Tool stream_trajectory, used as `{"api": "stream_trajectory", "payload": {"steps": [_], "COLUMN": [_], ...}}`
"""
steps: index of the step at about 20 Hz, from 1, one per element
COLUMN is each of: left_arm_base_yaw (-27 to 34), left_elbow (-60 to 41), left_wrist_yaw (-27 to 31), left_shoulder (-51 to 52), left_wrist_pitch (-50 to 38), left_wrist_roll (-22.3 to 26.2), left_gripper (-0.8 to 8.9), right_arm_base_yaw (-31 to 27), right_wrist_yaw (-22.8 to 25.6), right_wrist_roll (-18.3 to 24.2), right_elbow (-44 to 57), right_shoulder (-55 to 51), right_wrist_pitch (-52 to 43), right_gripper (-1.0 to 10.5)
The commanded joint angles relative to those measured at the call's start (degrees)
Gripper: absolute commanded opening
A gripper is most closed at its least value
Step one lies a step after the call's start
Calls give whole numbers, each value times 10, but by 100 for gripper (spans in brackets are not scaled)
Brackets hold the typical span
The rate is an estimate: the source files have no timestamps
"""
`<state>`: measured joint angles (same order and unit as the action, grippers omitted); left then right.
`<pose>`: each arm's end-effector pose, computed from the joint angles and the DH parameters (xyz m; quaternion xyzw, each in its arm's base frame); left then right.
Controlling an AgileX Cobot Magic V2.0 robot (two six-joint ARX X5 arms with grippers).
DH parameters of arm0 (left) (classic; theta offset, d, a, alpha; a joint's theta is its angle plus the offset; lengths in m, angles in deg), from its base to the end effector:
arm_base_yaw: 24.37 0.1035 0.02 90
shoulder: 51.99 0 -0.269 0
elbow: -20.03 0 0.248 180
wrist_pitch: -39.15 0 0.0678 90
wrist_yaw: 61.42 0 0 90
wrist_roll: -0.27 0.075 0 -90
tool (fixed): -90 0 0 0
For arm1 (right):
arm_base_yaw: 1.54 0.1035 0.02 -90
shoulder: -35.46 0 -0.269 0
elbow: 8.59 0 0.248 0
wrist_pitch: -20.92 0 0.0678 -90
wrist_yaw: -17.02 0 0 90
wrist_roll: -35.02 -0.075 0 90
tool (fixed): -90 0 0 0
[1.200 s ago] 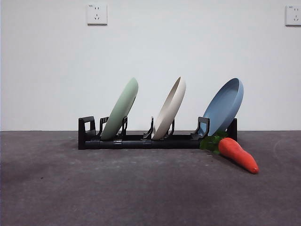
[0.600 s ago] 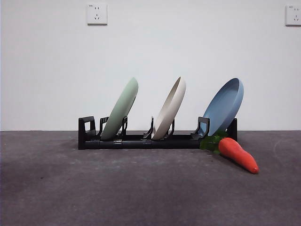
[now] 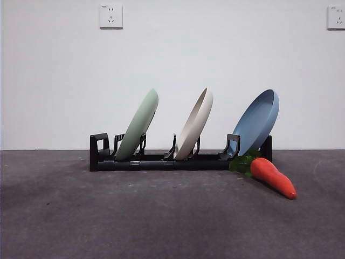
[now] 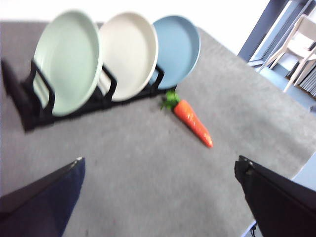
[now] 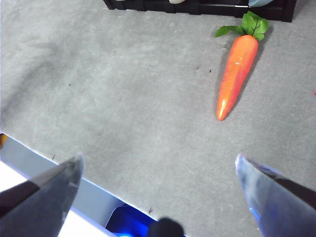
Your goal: Take the green plate from the plate rack,put the plate on the table,take the carrot from the table,put the carrot in the plate
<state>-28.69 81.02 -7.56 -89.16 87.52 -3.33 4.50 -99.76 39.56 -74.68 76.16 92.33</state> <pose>0.1455 -0.0554 0.3128 -0.0871 0.2150 -0.3313 0.9146 0.1294 0.0477 0.2883 0.0353 0.3739 0.2751 0.8850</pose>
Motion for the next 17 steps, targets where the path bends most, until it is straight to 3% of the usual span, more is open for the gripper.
{"api": "stream_trajectory", "payload": {"steps": [1,7,17], "left_arm_base_yaw": [-20,-77,-122], "left_elbow": [27,155,419], "left_wrist_yaw": [0,35,100], "left_shoulder": [-61,-288,-647], "left_wrist_pitch": [-41,-133,-178], "left_wrist_roll": [3,7,24], "left_gripper": [536,535,535], "right_arm_base_yaw": [1,1,1], "right_wrist_yaw": [1,1,1], "right_wrist_roll": [3,-1,-1], "right_elbow": [-1,-1,-1], "right_shoulder": [-1,2,12], "right_wrist_pitch": [-2,-2,0], "right_gripper": [599,599,598]}}
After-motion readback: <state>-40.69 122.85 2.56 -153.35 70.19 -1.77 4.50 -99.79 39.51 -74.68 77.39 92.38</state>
